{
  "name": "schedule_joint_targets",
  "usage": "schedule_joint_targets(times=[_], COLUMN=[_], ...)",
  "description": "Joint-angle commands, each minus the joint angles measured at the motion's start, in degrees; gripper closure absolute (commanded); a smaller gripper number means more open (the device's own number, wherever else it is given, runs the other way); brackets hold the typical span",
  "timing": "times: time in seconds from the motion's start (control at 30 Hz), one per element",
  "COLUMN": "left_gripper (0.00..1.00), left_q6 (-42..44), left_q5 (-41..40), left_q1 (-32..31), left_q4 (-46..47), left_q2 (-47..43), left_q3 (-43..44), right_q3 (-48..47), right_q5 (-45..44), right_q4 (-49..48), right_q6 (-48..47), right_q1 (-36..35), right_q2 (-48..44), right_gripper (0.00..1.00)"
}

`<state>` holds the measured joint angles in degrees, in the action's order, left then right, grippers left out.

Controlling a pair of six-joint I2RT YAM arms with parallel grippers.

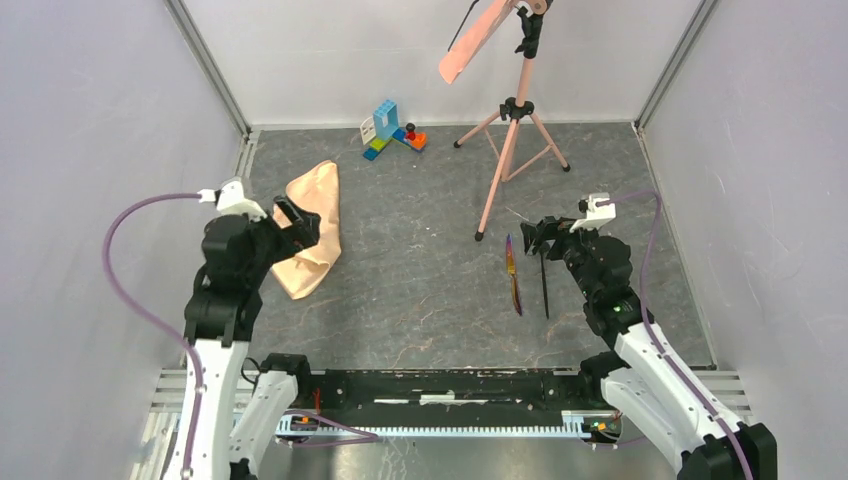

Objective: Fold the napkin into a case and place the utensils inside
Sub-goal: Move the crumpled napkin to the center of the board.

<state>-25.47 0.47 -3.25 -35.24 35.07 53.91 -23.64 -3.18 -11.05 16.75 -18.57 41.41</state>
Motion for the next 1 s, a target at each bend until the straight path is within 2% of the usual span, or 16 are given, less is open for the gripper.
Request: schedule_joint_targets(times=[0.0, 0.1, 0.23, 0.4, 0.57, 0.73, 0.8, 0.87, 0.93, 0.97], left_gripper=[0.00, 0.00, 0.00, 0.00, 0.00, 0.00, 0.08, 0.32, 0.48, 0.53], left_q6=[-3.4, -11.4, -21.4, -32.8, -35.4, -33.4, -33.7, -32.9, -30.5, -28.6], left_q5=[-4.7, -15.4, -18.7, -18.3, -15.8, -7.1, -4.7, -3.1, -5.8, -8.7], left_q1=[0.3, 0.5, 3.1, 7.8, 8.9, 8.9, 8.9, 8.1, 4.2, -0.5], left_q4=[-7.5, -9.7, -6.1, 4.0, 8.2, 16.3, 16.2, 17.3, 18.7, 18.1], left_q2=[9.4, 15.0, 18.3, 21.2, 33.7, 44.5, 47.5, 47.4, 44.8, 43.5], left_q3=[-0.6, -2.3, -5.7, -11.7, -9.7, -7.9, -7.1, -8.2, -9.8, -10.2], right_q3=[-0.6, -0.5, 0.7, 0.6, 0.9, 0.1, -0.5, -1.1, -1.3, -1.0], right_q5=[-0.4, 1.9, 8.9, 13.0, 9.4, 8.9, 10.7, 13.3, 17.1, 18.7], right_q4=[-2.1, -2.7, -5.9, -5.7, -3.4, -1.9, -1.7, -1.7, -2.8, -3.6], right_q6=[2.6, 3.3, 3.0, 4.1, 6.2, 5.1, 4.1, 2.9, 1.3, 0.7], right_q1=[-0.3, -0.4, -0.4, -0.4, -0.4, -0.5, -0.5, -0.6, -1.3, -1.9], right_q2=[2.2, 3.5, 5.4, 8.6, 7.8, 7.5, 8.5, 9.7, 10.8, 11.2], right_gripper=[0.02, 0.02, 0.02, 0.02, 0.02, 0.02, 0.02, 0.02, 0.02, 0.02])
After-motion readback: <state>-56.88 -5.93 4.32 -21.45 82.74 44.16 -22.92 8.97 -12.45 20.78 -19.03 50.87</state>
